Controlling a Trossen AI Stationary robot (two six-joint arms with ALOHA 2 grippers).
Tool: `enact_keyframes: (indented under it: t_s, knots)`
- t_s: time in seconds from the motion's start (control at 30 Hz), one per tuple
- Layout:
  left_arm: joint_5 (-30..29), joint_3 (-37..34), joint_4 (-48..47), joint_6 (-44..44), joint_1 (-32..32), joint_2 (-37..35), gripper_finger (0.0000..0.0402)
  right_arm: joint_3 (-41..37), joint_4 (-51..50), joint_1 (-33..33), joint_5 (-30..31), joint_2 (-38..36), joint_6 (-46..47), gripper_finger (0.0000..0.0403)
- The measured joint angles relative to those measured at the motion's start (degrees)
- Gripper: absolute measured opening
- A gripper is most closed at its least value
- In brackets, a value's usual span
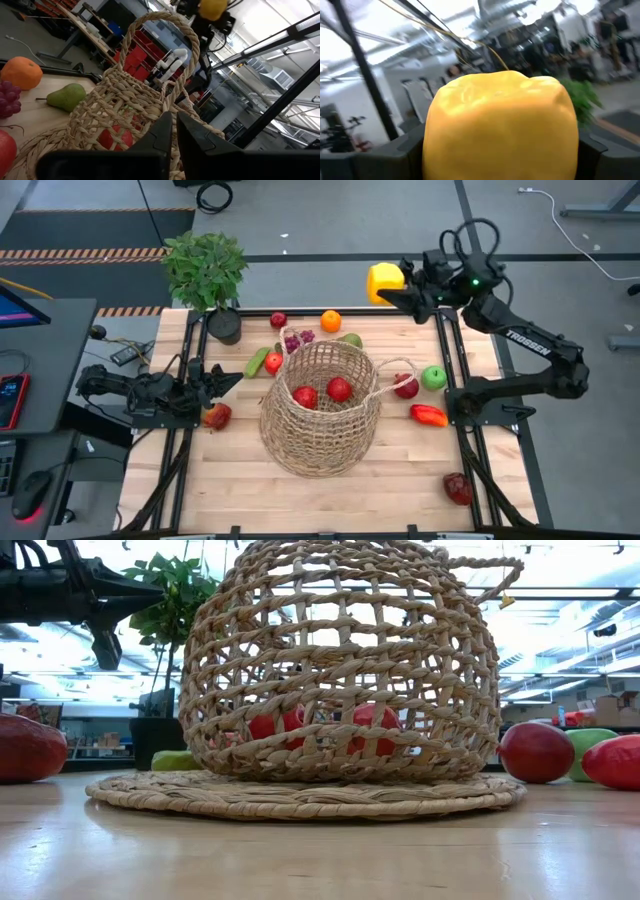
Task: Build produce basket
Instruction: Put the yellow bell pepper into the brown basket
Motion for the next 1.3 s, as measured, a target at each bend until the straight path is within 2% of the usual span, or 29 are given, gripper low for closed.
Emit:
enact_keyframes:
  t_s: [0.33, 1.3]
  knots:
    - [0.0, 0.0, 0.0, 0.0, 0.0, 0.0, 0.003, 0.0, 9.6, 4.5, -1.9, 1.2, 3.1, 0.0309]
    - [0.0, 0.0, 0.0, 0.0, 0.0, 0.0, 0.0034, 0.0, 9.8, 5.9, -1.5, 1.9, 3.1, 0.0309]
